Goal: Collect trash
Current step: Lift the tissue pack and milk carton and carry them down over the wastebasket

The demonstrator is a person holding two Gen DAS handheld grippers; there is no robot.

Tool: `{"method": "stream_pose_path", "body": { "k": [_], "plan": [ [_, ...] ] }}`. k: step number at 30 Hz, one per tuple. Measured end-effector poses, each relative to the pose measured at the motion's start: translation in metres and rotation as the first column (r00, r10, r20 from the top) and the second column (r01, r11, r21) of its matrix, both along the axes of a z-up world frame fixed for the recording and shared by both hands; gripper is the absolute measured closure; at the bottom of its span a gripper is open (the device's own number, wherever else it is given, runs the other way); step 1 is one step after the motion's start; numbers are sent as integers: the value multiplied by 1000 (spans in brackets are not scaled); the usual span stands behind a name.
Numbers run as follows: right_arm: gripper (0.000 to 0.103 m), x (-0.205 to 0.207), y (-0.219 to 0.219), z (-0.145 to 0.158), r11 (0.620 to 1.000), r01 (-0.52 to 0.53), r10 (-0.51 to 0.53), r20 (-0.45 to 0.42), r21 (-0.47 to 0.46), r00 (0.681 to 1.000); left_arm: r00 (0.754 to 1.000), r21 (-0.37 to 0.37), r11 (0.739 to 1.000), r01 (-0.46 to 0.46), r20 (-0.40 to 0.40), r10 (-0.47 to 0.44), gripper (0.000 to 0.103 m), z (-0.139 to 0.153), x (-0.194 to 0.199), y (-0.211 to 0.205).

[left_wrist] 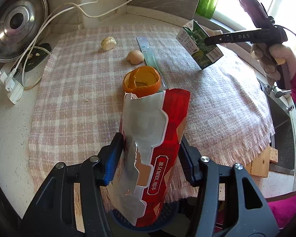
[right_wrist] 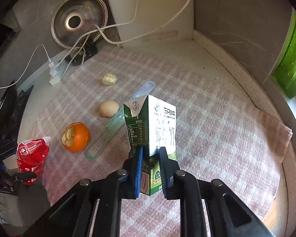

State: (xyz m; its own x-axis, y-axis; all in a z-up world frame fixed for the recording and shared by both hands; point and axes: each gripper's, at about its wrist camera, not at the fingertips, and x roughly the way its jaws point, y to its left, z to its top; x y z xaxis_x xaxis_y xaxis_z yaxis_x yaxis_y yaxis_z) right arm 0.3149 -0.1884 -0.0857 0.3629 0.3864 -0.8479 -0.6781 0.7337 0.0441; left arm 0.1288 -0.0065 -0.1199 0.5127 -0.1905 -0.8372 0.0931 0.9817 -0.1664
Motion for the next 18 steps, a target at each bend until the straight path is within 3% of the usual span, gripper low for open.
{"method": "stream_pose_path", "body": {
  "k": [4, 18],
  "plan": [
    [90, -24, -7, 5, 999, 9, -9, -9, 46, 1000, 1000, -15, 1000, -12, 15, 13, 47, 3, -6, 4],
    [93, -119, -14, 19, 997, 19, -22, 47, 69, 999, 999, -48, 999, -10, 49, 12, 49, 12, -46, 9]
  ]
}}
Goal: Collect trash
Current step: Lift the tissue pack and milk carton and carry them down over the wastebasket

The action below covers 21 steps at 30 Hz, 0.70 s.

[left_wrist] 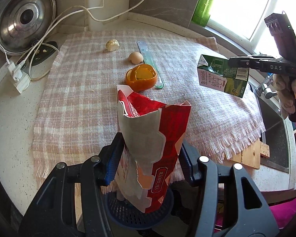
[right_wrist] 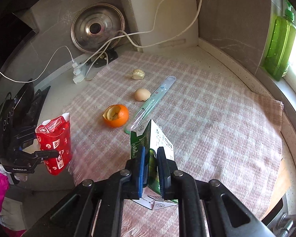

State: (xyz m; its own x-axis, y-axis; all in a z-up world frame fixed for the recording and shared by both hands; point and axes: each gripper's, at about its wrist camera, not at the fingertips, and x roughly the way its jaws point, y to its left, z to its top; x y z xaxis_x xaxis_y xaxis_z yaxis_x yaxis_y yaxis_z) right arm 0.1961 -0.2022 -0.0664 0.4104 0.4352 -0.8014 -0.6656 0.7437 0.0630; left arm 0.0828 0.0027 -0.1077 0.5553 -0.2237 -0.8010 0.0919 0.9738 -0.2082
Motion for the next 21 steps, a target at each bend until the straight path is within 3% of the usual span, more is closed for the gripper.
{"method": "stream_pose_path", "body": {
  "k": [10, 21],
  "plan": [
    [93, -79, 1, 10, 999, -9, 8, 19, 44, 1000, 999, 15, 999, 41, -3, -41, 49, 0, -49, -1],
    [93, -159, 18, 3, 995, -15, 18, -26, 95, 1000, 999, -47, 999, 24, -41, -26, 49, -26, -96, 9]
  ]
}}
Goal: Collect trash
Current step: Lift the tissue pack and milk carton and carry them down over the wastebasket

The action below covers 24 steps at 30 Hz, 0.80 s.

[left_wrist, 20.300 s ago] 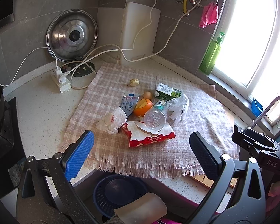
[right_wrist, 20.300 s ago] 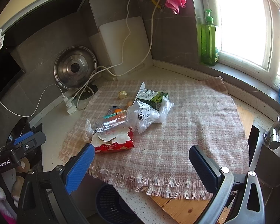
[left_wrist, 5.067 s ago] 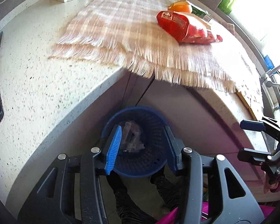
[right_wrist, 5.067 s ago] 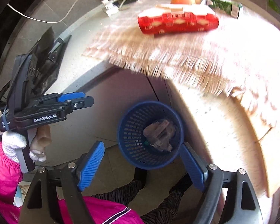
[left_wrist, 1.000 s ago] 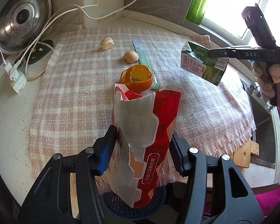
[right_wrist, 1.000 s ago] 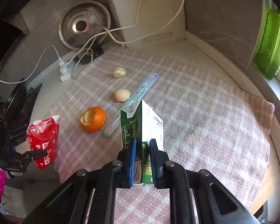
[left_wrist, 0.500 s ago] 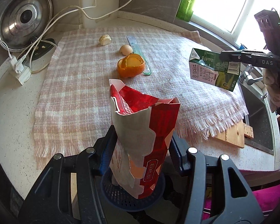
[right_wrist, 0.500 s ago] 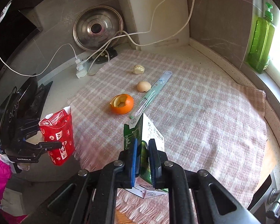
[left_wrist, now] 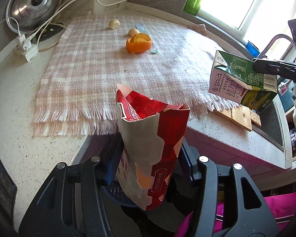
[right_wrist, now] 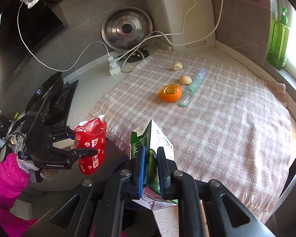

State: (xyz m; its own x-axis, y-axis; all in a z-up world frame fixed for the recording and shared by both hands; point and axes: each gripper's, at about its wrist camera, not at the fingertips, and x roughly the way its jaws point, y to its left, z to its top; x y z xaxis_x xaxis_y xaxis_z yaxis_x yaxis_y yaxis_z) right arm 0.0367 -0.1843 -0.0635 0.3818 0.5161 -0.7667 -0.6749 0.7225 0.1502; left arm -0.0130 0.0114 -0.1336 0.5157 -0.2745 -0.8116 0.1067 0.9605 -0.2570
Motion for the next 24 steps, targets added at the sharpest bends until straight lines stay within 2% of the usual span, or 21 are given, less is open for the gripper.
{"method": "stream_pose_path", "body": {
  "k": [14, 24],
  "plan": [
    [93, -57, 31, -54, 1000, 29, -29, -119, -3, 992, 994, -65, 996, -63, -91, 57, 49, -56, -38, 9],
    [94, -77, 48, -107, 996, 42, -54, -174, -73, 983, 983, -74, 991, -114, -156, 102, 49, -92, -51, 22]
  ]
}}
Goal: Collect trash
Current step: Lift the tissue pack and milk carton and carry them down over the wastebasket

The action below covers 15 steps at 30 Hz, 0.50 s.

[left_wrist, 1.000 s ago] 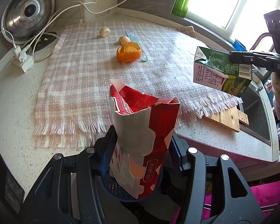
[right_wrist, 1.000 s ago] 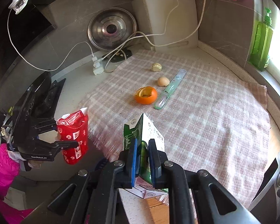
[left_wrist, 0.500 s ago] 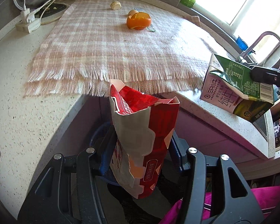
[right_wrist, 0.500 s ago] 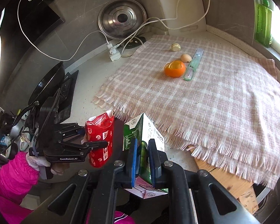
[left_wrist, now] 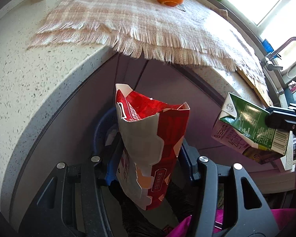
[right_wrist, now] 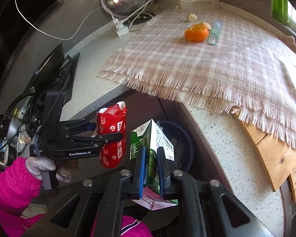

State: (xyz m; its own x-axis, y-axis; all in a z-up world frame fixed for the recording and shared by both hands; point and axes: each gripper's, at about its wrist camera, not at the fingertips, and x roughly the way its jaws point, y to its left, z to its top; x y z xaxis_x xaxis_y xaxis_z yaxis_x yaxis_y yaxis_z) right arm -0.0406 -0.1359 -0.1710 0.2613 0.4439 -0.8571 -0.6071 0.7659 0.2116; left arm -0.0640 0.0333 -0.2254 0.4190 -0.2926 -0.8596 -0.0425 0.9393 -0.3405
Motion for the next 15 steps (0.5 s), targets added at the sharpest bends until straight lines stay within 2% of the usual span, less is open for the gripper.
{"method": "stream_pose_path", "body": {
  "k": [15],
  "plan": [
    [94, 8, 22, -68, 997, 19, -23, -47, -80, 999, 998, 49, 998, -42, -48, 44, 49, -39, 2, -2]
  ]
}}
